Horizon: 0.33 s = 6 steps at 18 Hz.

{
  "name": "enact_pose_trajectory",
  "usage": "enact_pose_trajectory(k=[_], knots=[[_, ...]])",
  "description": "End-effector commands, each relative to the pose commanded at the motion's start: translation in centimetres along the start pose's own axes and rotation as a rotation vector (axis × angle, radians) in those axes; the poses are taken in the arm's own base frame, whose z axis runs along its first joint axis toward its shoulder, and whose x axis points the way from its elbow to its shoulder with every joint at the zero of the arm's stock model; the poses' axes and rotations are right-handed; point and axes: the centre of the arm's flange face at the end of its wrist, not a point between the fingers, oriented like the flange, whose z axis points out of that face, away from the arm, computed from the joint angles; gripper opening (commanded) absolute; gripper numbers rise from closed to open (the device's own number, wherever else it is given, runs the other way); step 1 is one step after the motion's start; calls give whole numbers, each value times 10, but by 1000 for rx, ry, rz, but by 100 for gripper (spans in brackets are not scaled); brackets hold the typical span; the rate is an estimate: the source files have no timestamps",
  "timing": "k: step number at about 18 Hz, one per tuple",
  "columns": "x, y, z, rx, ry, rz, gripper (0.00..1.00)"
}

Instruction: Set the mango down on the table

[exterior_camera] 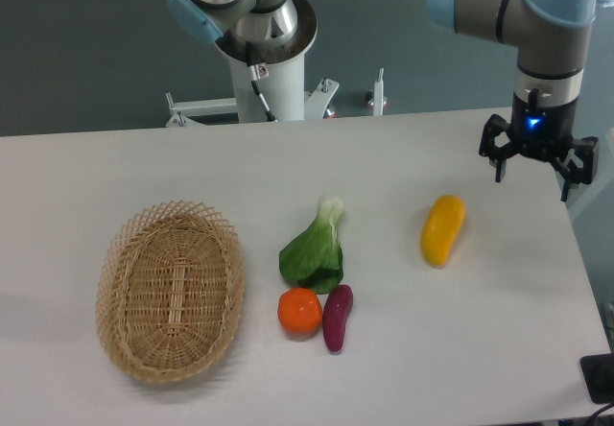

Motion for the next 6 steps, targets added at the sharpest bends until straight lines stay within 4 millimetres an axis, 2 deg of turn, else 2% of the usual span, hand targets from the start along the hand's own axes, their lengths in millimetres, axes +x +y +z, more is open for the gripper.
enact_pose_trajectory(k=[6], knots=[[2,0,2,1,5,1,100]])
